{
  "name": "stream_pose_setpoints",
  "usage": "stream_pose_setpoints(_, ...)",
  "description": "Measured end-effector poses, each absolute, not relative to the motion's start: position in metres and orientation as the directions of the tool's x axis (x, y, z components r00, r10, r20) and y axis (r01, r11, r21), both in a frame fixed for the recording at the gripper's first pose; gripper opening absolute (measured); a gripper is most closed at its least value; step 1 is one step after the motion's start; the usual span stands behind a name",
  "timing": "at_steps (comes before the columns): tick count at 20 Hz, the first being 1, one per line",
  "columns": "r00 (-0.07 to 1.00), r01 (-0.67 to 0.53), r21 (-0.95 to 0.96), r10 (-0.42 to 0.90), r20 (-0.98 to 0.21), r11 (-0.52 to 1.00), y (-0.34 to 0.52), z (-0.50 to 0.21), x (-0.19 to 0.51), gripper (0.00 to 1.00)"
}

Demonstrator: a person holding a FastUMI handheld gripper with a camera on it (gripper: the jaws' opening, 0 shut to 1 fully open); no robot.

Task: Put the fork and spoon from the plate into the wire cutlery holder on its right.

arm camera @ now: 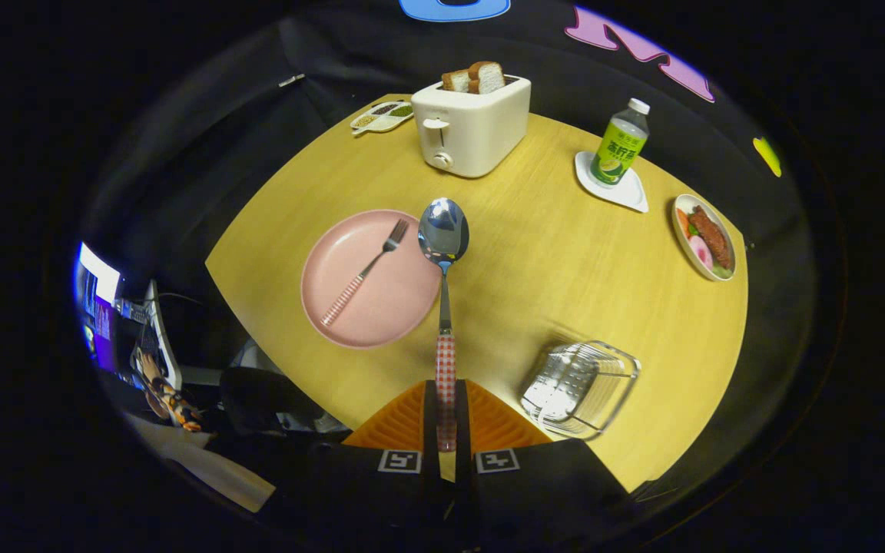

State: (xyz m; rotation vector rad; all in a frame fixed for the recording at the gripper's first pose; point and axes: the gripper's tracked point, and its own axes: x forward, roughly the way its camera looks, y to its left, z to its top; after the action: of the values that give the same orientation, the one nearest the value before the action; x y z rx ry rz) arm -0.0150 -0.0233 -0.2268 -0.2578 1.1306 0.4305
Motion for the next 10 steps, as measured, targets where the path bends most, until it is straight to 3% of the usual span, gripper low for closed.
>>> stream_pose_setpoints(7, 0.247, -0.539, -0.07, 0.078, -0.966, 0.839, -0.128, -0.195, -0.03, 0.11)
stream_pose_setpoints(10, 0.128, -0.572, -0.05, 0.029, -0.991, 0.819, -0.153, -0.201, -0.043, 0.11)
